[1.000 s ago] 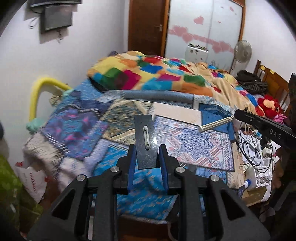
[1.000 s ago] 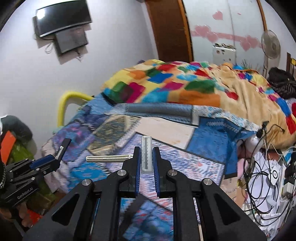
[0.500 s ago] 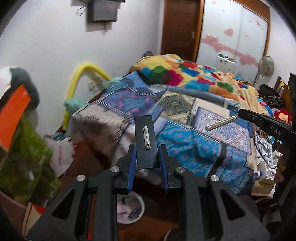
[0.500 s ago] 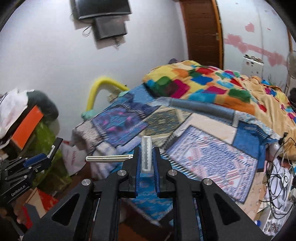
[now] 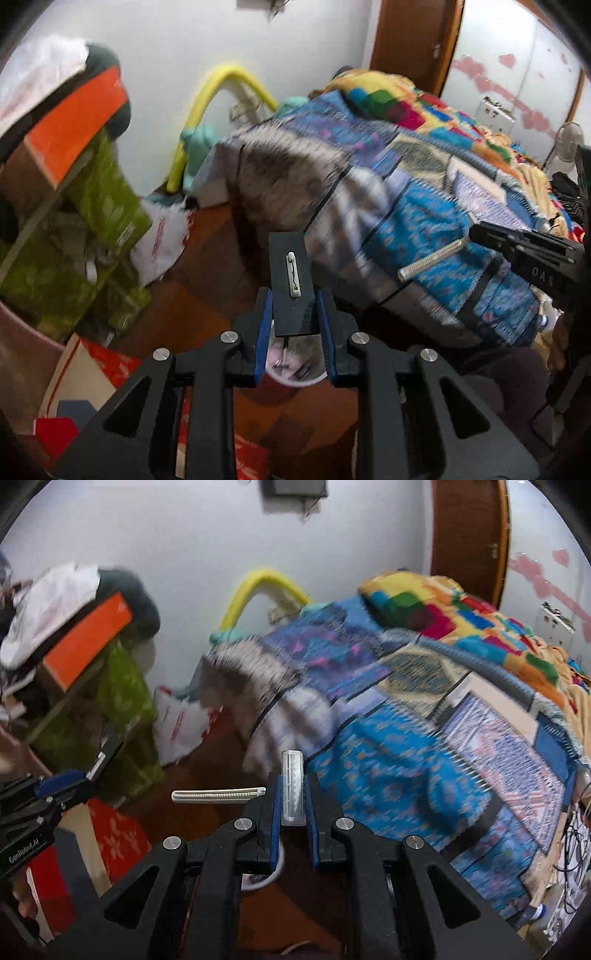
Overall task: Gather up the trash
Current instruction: 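Carry the comb and black holder with both tools over the bin, then open both tools above the bin to drop the comb and holder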
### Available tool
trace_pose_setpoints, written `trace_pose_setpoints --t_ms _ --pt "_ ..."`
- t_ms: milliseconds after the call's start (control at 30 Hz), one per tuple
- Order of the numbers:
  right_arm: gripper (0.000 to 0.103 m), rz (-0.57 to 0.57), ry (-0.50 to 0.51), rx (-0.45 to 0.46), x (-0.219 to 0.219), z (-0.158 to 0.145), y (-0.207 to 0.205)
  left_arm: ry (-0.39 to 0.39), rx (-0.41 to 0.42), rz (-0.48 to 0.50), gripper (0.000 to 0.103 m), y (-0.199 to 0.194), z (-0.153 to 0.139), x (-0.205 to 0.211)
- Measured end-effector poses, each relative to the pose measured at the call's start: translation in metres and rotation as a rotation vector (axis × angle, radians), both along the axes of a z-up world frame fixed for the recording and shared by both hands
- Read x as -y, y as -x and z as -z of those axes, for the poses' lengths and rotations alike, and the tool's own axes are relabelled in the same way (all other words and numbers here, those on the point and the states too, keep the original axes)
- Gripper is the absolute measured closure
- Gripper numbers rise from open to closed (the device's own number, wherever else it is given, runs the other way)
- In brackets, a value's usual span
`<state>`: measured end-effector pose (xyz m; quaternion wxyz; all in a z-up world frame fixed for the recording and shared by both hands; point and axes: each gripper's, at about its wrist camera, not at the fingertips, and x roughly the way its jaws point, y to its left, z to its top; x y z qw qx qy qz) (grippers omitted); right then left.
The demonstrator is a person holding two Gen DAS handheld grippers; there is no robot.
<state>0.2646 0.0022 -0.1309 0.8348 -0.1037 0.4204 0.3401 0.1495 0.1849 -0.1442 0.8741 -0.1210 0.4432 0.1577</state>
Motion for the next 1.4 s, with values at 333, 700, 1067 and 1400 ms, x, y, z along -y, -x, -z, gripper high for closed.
trace_pose_setpoints --t_ms 333,700,1067,1400 --pt "0.092 -0.107 0.218 -0.121 -0.063 0.096 0.015 0.105 -0.143 -0.089 0.079 -0.001 0.086 -0.043" --pt "0.091 -0.224 0.303 -0.320 -0.122 0.161 0.002 0.250 -0.228 -0.117 0.079 -0.025 0.142 -0.060" --pt "0.088 -0.181 0.258 -0.455 -0.115 0.163 -0.016 0.309 -0.253 -0.081 0.085 -0.066 0.163 -0.051" --pt "0.088 -0.133 0.170 -0.375 -0.065 0.110 -0.008 0.175 -0.240 -0.024 0.085 -0.070 0.121 -0.026"
